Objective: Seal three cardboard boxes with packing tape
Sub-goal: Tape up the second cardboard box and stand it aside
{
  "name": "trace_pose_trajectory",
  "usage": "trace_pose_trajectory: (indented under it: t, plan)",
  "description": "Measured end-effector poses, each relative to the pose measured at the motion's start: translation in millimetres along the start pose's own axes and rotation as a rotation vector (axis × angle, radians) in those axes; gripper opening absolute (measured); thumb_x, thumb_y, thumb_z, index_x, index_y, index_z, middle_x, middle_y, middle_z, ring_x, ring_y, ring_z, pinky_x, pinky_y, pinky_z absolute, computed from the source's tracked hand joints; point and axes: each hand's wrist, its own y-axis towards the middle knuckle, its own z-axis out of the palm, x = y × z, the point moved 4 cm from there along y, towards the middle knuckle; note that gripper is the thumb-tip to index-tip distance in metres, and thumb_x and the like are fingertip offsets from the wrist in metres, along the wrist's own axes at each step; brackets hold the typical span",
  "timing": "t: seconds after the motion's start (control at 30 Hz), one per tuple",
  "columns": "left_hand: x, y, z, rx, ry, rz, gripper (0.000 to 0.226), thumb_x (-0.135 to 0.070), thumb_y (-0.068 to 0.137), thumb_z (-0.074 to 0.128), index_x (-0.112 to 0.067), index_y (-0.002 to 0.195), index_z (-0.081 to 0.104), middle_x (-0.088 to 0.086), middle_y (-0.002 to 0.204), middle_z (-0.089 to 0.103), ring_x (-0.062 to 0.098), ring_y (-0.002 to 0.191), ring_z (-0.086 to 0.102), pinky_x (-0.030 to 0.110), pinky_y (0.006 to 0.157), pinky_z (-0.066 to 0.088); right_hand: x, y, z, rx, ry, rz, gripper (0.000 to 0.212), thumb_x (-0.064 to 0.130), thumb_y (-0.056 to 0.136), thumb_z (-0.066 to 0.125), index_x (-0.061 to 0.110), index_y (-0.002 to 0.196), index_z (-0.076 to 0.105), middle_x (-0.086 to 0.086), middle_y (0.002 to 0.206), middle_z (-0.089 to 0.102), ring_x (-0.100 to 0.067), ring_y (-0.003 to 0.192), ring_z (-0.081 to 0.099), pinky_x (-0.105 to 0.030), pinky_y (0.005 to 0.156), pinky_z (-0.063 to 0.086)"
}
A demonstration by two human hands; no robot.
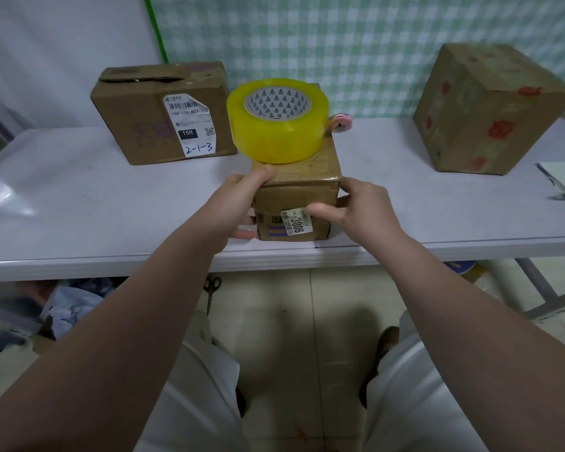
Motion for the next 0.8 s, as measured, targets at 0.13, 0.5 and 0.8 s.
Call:
trace_pose_trajectory:
  t: [0.13,0.5,0.8]
  plan:
    - [-25.4,-9.7,-15.2,-0.400,0.124,0.314,0.102,-0.047,0.074,0.073,-0.026,0.151,0.009,0.009,0.146,0.025,0.028,0.132,0.035,0.030,0.104,0.030,-3.9,-1.5,-5.0,-0.049,-0.019,0.007,0.090,0.060,0.062,0.079,0.029,0.141,0.047,0.001,0.118,0.068,-0.012,0.107,0.063,-0.035,0.095,0.051]
    - [-95.8,-3.3,-4.0,-0.297,0.897,0.813,0.053,-0.038,0.073,0.078,-0.015,0.118,0.061,0.009,0.123,0.057,0.028,0.122,0.044,0.035,0.102,0.032,66.0,-31.0,-13.5,-0.365,-0.155,-0.142,0.075,0.070,0.064,0.070,0.029,0.124,0.052,0.007,0.114,0.063,-0.016,0.110,0.056,-0.029,0.074,0.042]
    - [-61.9,-16.3,-48.4,-0.696,0.626,0.681,0.047,-0.039,0.074,0.077,-0.011,0.109,0.064,0.008,0.109,0.064,0.032,0.110,0.053,0.040,0.086,0.042,84.0,-22.8,13.2,-0.269,-0.418,-0.029,0.101,0.082,0.063,0.058,0.009,0.130,0.041,-0.006,0.139,0.046,-0.034,0.141,0.020,-0.057,0.108,0.028]
